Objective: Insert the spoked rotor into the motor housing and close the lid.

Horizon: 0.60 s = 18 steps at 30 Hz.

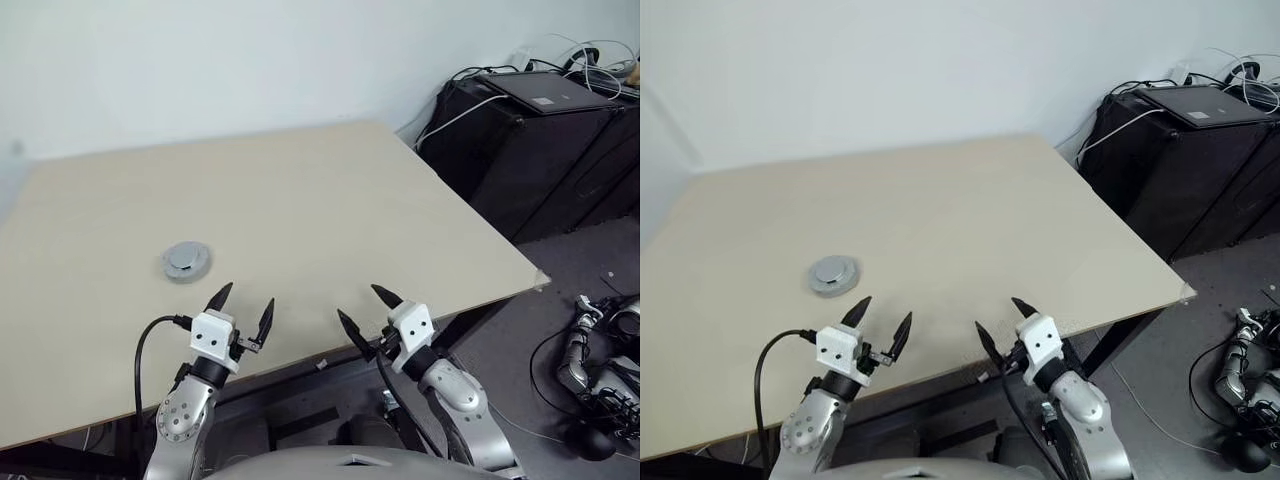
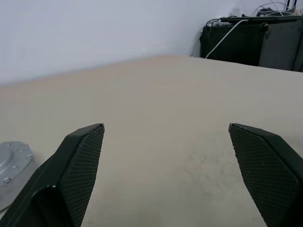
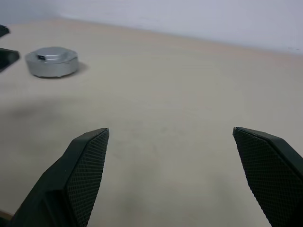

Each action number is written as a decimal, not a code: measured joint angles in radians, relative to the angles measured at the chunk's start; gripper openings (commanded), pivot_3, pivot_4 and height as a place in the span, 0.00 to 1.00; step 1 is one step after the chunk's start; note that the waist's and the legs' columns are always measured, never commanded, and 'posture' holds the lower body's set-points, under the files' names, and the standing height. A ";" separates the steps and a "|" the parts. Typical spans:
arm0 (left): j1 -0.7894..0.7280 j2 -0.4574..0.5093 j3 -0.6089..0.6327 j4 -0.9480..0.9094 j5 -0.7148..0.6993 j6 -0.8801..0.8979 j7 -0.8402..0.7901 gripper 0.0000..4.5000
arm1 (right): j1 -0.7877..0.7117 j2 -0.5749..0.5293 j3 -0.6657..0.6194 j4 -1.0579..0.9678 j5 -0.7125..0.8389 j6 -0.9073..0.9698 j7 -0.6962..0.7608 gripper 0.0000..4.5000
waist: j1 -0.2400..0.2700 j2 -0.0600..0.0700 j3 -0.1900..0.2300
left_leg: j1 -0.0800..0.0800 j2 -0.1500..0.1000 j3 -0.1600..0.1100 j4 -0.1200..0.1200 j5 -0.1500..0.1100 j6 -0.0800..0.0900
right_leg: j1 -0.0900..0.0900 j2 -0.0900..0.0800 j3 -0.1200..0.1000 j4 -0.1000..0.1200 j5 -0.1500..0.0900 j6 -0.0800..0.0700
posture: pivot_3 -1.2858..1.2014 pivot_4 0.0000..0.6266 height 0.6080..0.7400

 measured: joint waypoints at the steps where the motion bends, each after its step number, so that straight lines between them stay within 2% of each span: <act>1: 0.001 0.001 0.001 0.004 0.000 -0.003 0.000 0.99 | 0.001 0.000 -0.001 0.001 -0.003 -0.002 -0.004 1.00 | 0.000 0.000 0.000 | 0.000 0.000 0.000 0.000 0.000 0.000 | 0.000 0.000 0.000 0.000 0.000 0.000 | 0.52 0.00 1.00; 18: 0.004 -0.001 0.035 0.011 -0.052 0.010 0.027 0.99 | 0.017 0.031 -0.003 0.024 -0.009 -0.018 -0.036 1.00 | 0.000 0.000 0.000 | 0.000 0.001 0.000 0.000 0.000 0.000 | 0.000 0.000 0.000 0.000 0.000 0.000 | 0.52 0.00 1.00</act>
